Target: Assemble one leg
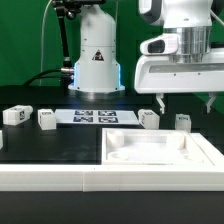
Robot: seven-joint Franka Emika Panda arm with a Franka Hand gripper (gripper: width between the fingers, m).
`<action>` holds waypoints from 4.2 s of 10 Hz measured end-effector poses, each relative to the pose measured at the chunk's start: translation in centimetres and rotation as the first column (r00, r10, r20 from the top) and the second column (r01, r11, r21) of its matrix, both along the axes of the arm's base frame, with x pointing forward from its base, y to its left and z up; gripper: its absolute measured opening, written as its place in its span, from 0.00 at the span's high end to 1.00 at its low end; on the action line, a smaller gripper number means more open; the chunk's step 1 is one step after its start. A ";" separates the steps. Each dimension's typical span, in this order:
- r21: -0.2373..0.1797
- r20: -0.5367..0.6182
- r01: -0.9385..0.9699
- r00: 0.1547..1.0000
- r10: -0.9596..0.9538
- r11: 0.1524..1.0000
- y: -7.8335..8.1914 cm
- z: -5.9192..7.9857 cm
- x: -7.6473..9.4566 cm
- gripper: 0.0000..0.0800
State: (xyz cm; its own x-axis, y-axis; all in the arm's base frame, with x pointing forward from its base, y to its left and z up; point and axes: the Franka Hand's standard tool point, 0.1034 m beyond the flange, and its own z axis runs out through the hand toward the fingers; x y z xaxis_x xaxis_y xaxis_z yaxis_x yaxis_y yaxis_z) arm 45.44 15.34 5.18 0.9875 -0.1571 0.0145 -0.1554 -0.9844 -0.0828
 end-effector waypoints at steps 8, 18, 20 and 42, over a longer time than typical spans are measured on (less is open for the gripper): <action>0.007 -0.429 -0.087 0.900 0.081 0.996 -1.0 0.1 -0.5 0.19; 0.027 -0.801 -0.089 0.594 0.075 0.996 0.2 -3.9 -3.0 0.19; 0.019 -0.808 -0.094 0.586 0.071 0.995 0.4 -4.4 -3.9 0.19; 0.090 -0.663 -0.155 0.728 0.175 0.984 -0.6 2.3 0.7 0.64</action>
Offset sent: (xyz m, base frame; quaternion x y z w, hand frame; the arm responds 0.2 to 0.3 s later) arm 0.0000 0.0000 0.0000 0.0000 -0.1938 0.0000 0.9810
